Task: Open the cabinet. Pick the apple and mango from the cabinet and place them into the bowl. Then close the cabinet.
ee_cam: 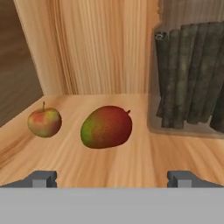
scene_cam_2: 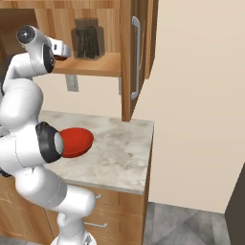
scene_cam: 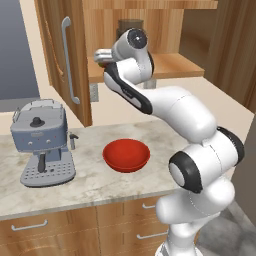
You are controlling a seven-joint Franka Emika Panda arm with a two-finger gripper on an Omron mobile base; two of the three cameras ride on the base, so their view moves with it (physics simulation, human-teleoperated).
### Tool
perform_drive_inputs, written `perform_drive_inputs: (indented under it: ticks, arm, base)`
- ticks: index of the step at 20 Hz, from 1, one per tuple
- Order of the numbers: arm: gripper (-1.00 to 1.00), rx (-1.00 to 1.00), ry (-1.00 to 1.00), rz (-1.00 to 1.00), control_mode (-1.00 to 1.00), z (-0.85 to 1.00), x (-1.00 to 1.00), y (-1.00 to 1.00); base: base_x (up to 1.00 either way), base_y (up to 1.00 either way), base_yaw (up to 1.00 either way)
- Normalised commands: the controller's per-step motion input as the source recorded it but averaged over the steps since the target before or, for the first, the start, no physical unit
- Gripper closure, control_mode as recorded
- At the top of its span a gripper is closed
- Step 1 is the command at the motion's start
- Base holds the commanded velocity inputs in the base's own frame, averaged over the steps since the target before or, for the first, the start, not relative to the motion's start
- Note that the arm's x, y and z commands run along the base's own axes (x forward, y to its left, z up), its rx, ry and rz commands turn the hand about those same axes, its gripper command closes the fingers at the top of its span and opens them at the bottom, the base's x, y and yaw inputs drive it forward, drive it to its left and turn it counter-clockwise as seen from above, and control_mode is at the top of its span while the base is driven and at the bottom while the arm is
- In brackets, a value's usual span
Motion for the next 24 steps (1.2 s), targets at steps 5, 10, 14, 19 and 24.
perform_drive_inputs:
  ticks: [5,10,14,19,24]
  arm:
    - [-1.0,0.0,0.03,-0.03,-1.0,-0.1,0.31,0.11]
    - [-1.0,0.0,0.01,-0.03,-1.0,-0.06,0.28,0.12]
    - [-1.0,0.0,0.05,-0.03,-1.0,-0.05,0.3,0.02]
    - [-1.0,0.0,0.05,-0.02,-1.0,-0.09,0.32,0.03]
    - [-1.0,0.0,0.03,-0.02,-1.0,-0.08,0.33,0.1]
  base:
    - [0.0,0.0,0.0]
    - [0.0,0.0,0.0]
    - [0.0,0.0,0.0]
    - [0.0,0.0,0.0]
    - [0.0,0.0,0.0]
